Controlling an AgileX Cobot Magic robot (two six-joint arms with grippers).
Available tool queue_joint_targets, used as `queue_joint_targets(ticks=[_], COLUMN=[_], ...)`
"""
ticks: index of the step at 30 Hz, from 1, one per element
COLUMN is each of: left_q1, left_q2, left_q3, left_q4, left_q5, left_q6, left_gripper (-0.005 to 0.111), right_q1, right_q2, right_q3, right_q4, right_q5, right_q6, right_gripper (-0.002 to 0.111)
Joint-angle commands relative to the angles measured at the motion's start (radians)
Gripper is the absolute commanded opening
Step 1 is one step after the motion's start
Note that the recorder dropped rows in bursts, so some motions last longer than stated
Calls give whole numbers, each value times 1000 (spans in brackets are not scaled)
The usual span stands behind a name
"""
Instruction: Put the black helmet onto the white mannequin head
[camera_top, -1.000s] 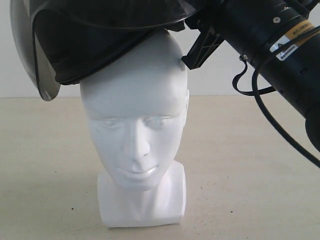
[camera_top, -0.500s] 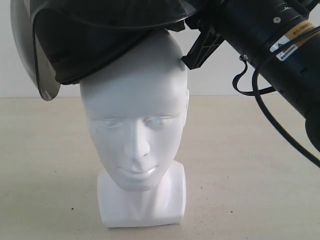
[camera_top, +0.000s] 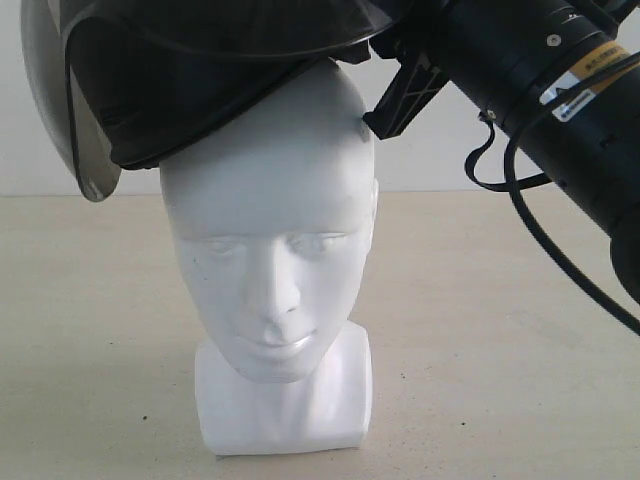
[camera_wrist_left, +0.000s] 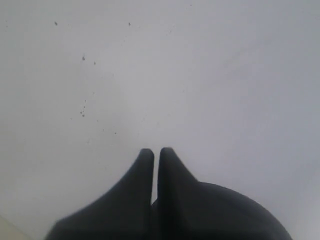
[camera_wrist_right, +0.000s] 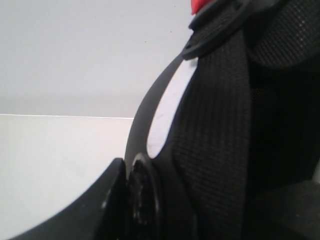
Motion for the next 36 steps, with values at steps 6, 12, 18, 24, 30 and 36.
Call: queue_joint_targets(ticks=[6,12,18,24,30,36], left_q1=[0,0,25,48,132,220], left_q2=[396,451,500,655,833,1055], left_q3=[-477,-657,-755,-791,-908,-1037], left_q4=[108,-103,-111,-280,-588,-1047], left_q5=[590,700,749,742,832,1127], left_q6=[102,511,594,792,1117,1580], left_gripper=[5,5,5,5,5,5], right_q1=[-1,-1,-1,-1,-1,-1], right_q2=[-12,-12,-12,-12,-12,-12], right_q3=[8,8,8,8,8,8], right_q4=[3,5,15,7,-5,-5], right_q5=[-6,-6,-14,-14,-14,-14], right_q6=[-10,-12,-14,-16,-16,-20], right_gripper=[0,0,0,0,0,0])
